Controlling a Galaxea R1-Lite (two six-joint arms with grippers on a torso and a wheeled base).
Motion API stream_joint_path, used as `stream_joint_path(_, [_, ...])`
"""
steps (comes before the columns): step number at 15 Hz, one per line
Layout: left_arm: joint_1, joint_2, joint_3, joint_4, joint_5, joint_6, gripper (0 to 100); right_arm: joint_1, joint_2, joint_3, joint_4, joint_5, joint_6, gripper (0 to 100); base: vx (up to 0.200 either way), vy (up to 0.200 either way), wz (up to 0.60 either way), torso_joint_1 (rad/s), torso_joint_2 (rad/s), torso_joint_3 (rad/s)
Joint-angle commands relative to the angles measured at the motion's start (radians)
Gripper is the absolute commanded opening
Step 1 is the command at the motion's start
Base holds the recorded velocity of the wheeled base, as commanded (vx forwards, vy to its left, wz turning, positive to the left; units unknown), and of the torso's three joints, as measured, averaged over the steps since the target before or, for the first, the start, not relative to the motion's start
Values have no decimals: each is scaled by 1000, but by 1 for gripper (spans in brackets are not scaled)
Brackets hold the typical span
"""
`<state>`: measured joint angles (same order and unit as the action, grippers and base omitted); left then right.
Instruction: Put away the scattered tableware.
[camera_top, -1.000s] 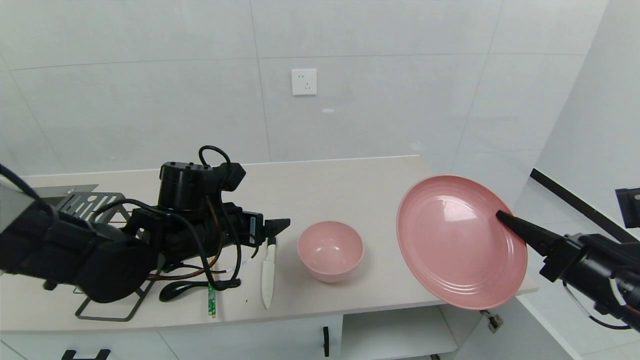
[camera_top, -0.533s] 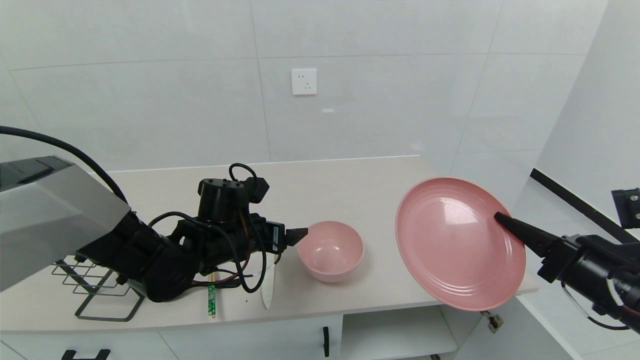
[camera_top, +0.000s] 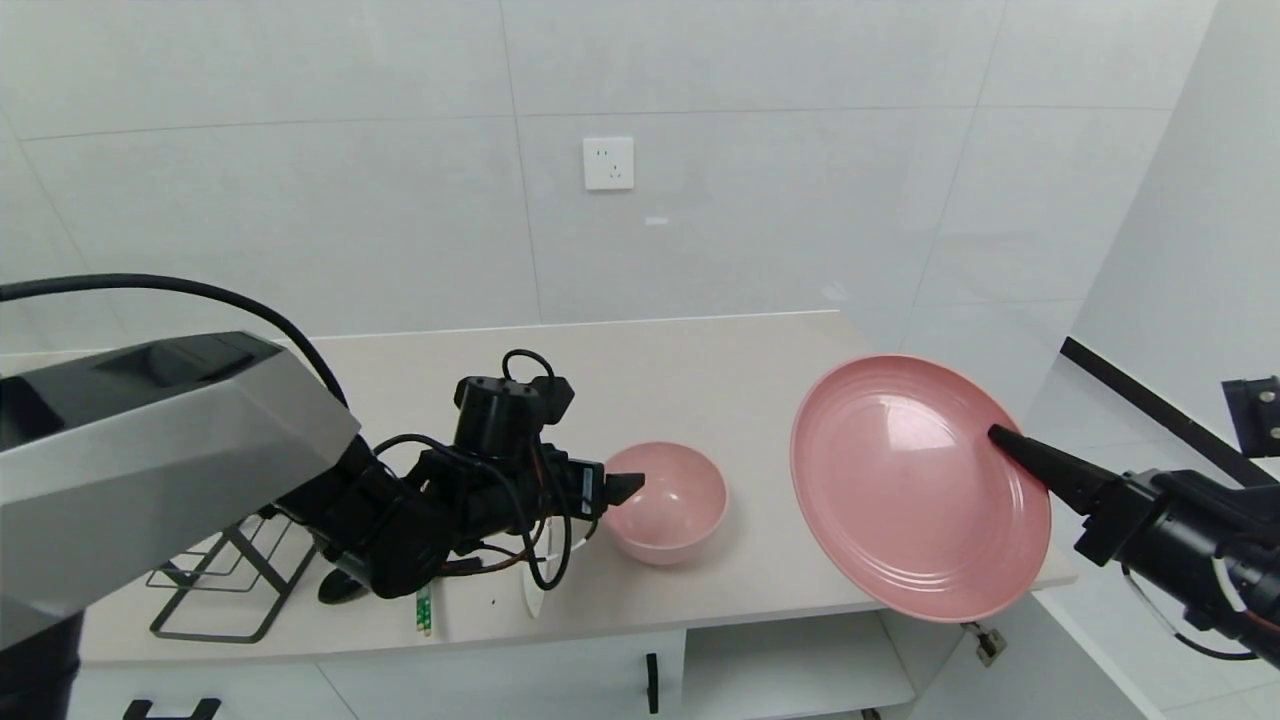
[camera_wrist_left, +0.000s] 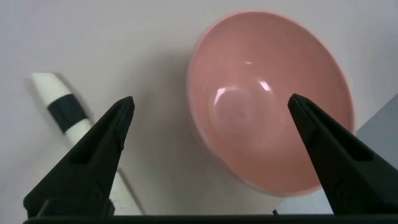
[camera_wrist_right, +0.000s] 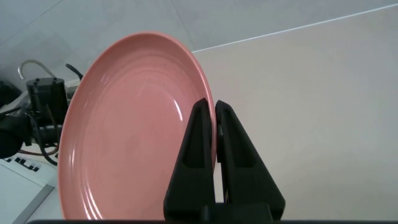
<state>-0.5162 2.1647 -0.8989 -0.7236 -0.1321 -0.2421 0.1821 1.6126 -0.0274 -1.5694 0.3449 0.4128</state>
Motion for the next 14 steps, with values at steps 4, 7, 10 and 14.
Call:
stream_joint_path(4, [-28,130,-86,1,-1,-2,100,-1,3,0,-1,0,0,0,0,0,0,0,0,0])
stream_joint_path(7, [-27,152,-113,1,0,-6,100,-1,13,0,-1,-1,-2,0,0,0,0,0,0,0])
stream_joint_path(10, [-31,152,-113,9,0,-22,0,-1,13,0,-1,-1,-2,0,0,0,0,0,0,0])
stream_joint_path(14, [-31,95,-104,0,2,-22,0,0,20,0,-1,-1,-3,0,0,0,0,0,0,0])
